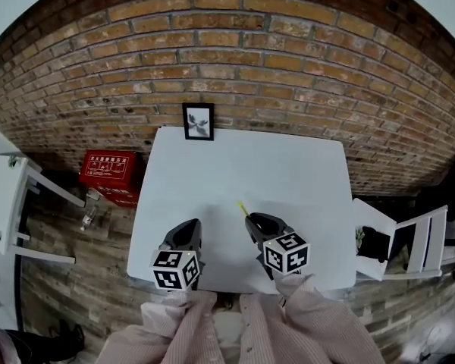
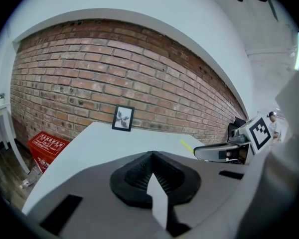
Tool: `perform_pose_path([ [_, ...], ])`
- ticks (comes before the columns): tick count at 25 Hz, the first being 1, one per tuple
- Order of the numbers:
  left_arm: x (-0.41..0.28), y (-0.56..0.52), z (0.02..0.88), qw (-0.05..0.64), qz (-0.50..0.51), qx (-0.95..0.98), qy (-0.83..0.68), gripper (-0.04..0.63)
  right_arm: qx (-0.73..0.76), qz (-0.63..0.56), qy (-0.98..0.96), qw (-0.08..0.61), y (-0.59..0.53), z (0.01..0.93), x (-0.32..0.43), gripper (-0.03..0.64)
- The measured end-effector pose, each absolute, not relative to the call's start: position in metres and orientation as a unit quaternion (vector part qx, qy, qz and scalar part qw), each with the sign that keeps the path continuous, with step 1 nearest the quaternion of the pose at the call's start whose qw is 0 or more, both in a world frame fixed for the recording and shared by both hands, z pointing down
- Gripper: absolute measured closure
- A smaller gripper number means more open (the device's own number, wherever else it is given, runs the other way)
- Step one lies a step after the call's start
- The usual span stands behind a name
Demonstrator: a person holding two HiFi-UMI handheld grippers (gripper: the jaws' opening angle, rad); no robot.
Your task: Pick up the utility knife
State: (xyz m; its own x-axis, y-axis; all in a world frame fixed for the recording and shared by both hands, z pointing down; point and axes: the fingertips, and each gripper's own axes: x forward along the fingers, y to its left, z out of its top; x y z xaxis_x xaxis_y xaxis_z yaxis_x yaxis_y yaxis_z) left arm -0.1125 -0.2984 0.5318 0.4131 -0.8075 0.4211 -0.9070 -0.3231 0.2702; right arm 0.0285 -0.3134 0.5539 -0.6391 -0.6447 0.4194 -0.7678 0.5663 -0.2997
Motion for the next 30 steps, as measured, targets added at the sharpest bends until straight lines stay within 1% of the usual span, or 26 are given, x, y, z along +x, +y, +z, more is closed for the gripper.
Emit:
perform_pose_path([
  [7,-0.112,-0.302,0.495,0.187,0.084,0.821,-0.532,0.601,0.415,0.211,-0.883,0.067,-0.312,0.512,0.041,0.554],
  [22,-0.11,-0.308,0.424,0.102,0.05,0.837,-0.535,0.601,0.442,0.146,-0.884,-0.027,-0.312,0.436,0.074,0.554],
  [30,-0.114,-0.311,0.397,0.073,0.033,0.838,-0.54,0.601,0.469,0.113,-0.874,-0.067,-0.312,0.396,0.099,0.554],
])
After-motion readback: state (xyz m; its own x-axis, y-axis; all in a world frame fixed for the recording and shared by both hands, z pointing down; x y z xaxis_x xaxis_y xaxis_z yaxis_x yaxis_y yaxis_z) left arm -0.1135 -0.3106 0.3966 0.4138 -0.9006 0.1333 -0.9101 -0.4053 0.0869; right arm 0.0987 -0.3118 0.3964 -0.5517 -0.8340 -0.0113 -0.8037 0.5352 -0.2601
